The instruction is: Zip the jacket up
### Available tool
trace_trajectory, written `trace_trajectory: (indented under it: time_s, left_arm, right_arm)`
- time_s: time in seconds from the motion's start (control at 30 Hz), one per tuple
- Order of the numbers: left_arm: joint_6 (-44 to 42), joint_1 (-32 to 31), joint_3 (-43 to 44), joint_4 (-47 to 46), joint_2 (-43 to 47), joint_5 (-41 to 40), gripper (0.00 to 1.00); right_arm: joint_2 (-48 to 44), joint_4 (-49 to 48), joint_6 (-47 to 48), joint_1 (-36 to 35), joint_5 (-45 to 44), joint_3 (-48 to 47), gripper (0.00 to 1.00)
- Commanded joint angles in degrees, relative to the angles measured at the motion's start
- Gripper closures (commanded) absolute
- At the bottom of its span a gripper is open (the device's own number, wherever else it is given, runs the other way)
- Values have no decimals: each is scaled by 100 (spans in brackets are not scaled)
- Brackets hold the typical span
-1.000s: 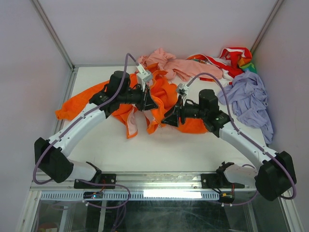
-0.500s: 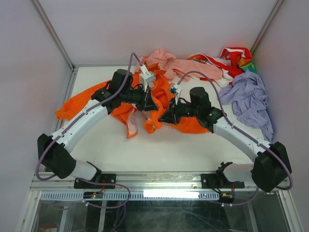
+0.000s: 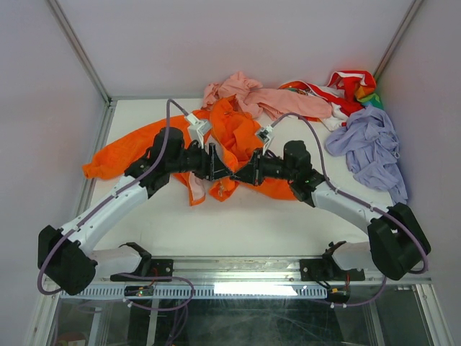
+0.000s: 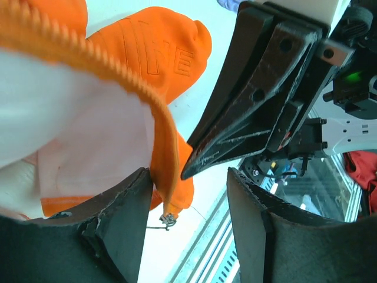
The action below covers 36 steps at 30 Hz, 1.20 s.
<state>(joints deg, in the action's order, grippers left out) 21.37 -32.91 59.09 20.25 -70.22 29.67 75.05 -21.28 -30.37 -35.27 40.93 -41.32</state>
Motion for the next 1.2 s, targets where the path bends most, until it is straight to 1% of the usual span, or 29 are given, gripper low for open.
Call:
trace_trajectory:
  time_s: [0.0,0.1,0.2,0.23,0.3,0.37,0.4,0.47,0.5,0.53,0.57,0.6,0.63,0.67,0.73,0.8,0.87,1.03,1.17]
  left_arm:
    - [1068,27,-572,-1270,617,-413,45]
    - [1326,23,-796,-1520,709,-480,46]
    - [1388,23,-927,-1671,728,-531,50]
    - [1376,21,-926,-1690,724,-531,54]
    - [1356,21,-925,-1695,690,-514,64]
    - [1321,22,-917,-1695,665,-414,80]
    - [1272,24,-904,-1661,678,-377,89]
    - [1018,22,-791,-1476,729,-409,100]
    - [853,22,-681,-1303,736,-436,100]
    - [700,21,-569,-1140,737,-451,100]
    - [543,25,-459,-957,737,-436,100]
    - [414,22,-396,-890,737,-369,100]
    - [319,25,-368,-861,749,-318,100]
    - [263,20,-378,-856,754,-276,100]
    - [160,13,-389,-850,734,-135,100]
    - [114,12,-387,-804,712,-138,100]
    - [105,13,-373,-786,724,-154,100]
    - [87,12,-321,-720,737,-156,100]
    - [100,-42,-353,-699,768,-293,100]
  right_arm:
    - [34,-1207,-605,-89,-209,-47,100]
    - [53,-1212,-636,-128,-229,-52,100]
    - [76,-1199,-641,-165,-226,-44,100]
    - [80,-1189,-642,-169,-226,-31,100]
    - [66,-1170,-637,-175,-227,-6,100]
    - [29,-1074,-610,-169,-230,0,100]
    - [14,-940,-610,-154,-230,-26,100]
    - [17,-319,-610,-93,-230,-236,100]
    - [37,203,-610,-92,-230,-424,100]
    - [67,712,-108,-93,-97,-670,74]
    - [113,1203,10,-95,-74,-895,69]
    - [151,1485,10,-102,-74,-1085,69]
    - [174,1595,224,-114,198,-1161,55]
    - [161,1601,240,-135,426,-1182,47]
    - [86,1540,183,-242,472,-1164,37]
    - [18,1522,179,-336,360,-1150,32]
    - [-22,1477,160,-405,215,-1123,30]
    - [-119,1544,119,-524,-391,-1078,31]
    - [-109,1696,101,-668,-626,-1168,34]
